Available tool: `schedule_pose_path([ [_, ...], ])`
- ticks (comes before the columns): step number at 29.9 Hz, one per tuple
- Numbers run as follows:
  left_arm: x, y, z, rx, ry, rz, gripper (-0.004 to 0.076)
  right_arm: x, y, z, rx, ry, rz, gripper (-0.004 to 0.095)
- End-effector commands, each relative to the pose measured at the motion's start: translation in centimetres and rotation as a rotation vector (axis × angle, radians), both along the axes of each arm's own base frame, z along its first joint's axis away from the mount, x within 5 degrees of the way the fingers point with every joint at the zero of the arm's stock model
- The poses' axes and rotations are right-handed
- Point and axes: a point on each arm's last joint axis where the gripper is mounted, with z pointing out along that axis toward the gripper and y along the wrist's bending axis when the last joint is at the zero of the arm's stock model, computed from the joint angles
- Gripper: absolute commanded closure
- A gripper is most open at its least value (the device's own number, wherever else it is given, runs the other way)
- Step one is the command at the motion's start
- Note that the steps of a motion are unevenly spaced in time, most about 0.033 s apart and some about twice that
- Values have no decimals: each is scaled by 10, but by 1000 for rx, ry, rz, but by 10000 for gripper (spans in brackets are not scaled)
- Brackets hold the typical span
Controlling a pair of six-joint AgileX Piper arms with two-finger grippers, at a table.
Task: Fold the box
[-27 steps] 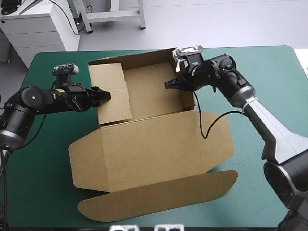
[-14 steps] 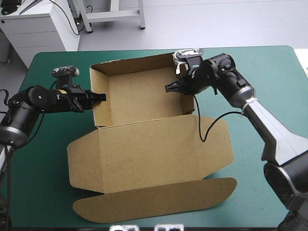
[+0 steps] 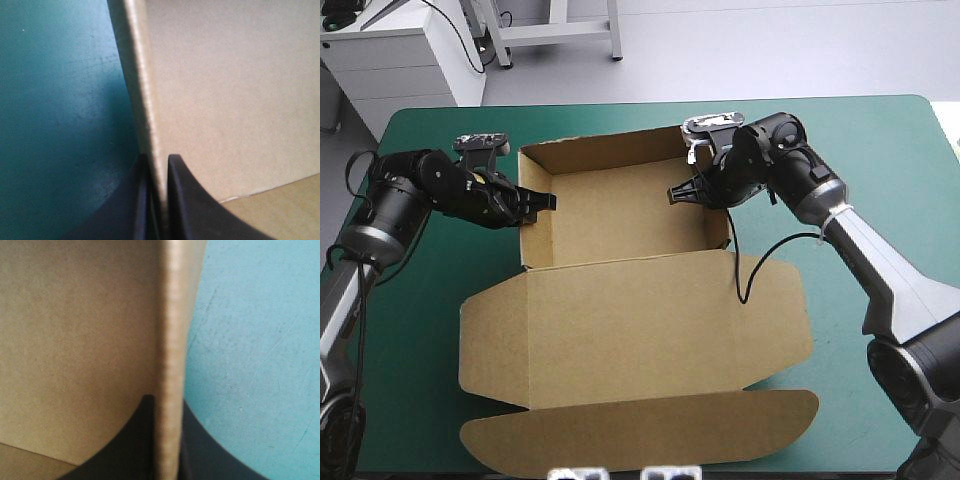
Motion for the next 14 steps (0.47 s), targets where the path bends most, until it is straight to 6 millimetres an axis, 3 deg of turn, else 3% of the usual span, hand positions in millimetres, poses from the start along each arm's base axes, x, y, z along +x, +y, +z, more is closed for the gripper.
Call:
schedule_pose_path([
  [1, 7, -1, 24, 26, -56, -24, 732, -20, -1, 35, 82, -74, 63, 908],
  [8, 21, -13, 31, 92, -11, -15, 732, -21, -1, 11, 73, 10, 32, 909],
  [14, 33, -43, -2, 182, 90, -67, 732, -23, -1, -14, 55, 75, 17, 909],
])
